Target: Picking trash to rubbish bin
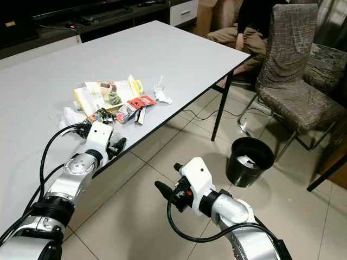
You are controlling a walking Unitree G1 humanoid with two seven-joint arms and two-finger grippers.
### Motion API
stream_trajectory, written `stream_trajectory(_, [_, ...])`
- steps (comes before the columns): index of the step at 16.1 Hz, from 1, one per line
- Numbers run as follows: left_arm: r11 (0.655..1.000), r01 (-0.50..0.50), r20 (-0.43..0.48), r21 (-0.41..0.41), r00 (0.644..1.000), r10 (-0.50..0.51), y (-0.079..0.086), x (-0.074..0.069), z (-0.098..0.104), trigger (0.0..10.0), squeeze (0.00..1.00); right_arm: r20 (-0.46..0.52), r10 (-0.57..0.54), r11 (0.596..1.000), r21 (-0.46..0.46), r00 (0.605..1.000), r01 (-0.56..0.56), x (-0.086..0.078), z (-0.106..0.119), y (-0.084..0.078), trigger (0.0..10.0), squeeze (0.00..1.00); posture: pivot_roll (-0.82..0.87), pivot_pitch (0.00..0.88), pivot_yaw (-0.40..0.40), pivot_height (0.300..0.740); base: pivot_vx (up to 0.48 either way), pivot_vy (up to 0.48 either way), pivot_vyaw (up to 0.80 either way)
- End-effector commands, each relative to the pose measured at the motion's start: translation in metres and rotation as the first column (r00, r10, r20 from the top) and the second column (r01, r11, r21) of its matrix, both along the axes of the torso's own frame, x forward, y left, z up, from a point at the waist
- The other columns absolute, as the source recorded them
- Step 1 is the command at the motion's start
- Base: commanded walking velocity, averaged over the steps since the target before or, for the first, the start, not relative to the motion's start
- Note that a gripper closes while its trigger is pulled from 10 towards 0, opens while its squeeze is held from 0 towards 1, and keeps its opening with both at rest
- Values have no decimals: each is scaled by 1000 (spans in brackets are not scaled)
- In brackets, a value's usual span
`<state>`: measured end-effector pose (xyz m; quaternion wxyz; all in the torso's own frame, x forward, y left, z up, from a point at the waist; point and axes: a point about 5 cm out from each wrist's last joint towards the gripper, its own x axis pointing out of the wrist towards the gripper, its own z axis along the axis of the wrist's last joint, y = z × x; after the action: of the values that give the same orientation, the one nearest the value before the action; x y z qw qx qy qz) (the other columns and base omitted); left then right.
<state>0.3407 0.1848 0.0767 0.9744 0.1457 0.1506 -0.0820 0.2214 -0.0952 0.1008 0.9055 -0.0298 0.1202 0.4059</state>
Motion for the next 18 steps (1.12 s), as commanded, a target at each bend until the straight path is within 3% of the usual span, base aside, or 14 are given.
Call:
stream_trajectory(1, [1000, 5, 9, -7, 1000, -5, 0, 3, 4, 0, 0, 10, 10, 1000, -7, 1000, -10, 1, 3, 1, 10000, 0, -145, 0, -6, 740, 0, 0, 0])
stream_trajectory(18, [999, 11, 44, -53, 999, -8, 2, 2, 6, 0, 0, 14, 30, 999, -20, 999, -30, 2, -1, 2, 10000, 0, -127, 0, -30, 740, 0, 0, 0])
